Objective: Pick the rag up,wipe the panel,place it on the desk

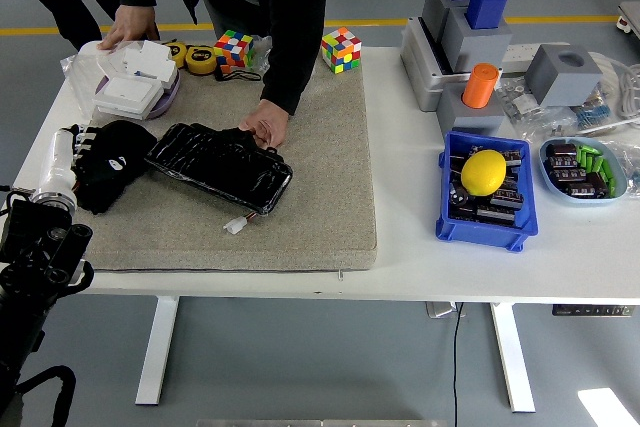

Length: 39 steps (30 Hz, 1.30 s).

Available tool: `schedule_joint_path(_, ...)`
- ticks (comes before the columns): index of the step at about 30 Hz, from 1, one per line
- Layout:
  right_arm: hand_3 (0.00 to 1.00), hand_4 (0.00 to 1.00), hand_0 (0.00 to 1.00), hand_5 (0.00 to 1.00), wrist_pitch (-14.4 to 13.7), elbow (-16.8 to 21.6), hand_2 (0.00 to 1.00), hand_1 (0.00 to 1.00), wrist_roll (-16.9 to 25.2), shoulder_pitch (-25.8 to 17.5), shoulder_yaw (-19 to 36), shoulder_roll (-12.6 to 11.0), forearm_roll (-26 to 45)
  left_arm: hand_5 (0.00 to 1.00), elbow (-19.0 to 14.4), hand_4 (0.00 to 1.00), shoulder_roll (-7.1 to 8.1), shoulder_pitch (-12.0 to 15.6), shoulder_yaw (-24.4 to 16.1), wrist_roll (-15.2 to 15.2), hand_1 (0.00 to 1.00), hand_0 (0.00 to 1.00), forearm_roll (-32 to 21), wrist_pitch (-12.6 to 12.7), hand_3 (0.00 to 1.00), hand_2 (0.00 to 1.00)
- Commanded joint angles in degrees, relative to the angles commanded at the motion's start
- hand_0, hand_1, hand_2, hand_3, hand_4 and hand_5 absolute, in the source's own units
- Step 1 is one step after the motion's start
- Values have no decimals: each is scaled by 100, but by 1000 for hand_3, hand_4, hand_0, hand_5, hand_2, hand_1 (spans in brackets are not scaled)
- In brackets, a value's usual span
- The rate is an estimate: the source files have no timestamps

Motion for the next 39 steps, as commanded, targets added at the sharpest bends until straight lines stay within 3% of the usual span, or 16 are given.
schedule_joint_path(2,521,884,532,358,-1,2,492,557,1,-4,-5,4,3,2,-7,761,-5,5,4,-47,433,385,-29,47,576,516)
schedule_joint_path(3,521,885,532,358,-1,1,491,557,2,0,-3,5,1,2,-8,709,-4,2,7,-72,362,297,-46,61,567,445)
schedule_joint_path(8,521,885,532,358,-1,7,491,557,7,-1,13,12,9,2,-31,709,5,18,3,-131,362,297,-8,128,567,445)
schedule_joint_path(10,521,885,532,358,-3,7,491,557,11,-6,36,15,4,2,-77,695,11,47,-28,-197,324,260,-39,186,567,388)
schedule_joint_path(16,521,885,531,358,-5,3,491,557,16,-37,97,35,-41,2,-402,709,70,154,-118,-318,316,257,-163,302,564,375)
schedule_joint_path(20,521,885,531,358,-2,11,491,557,19,-39,79,42,-34,2,-769,709,164,223,94,-328,316,257,-369,297,564,375)
schedule_joint_path(25,521,885,532,357,-1,11,490,557,21,-40,90,53,-37,2,-1052,717,175,240,518,-288,312,253,-544,251,563,374)
schedule_joint_path(33,522,884,532,356,3,19,490,557,23,-28,41,45,2,2,-833,697,120,84,976,-216,317,253,-567,127,566,373)
schedule_joint_path(39,522,884,533,355,4,6,490,555,18,-36,105,53,-51,2,-770,681,58,43,1057,-182,322,253,-529,110,568,373)
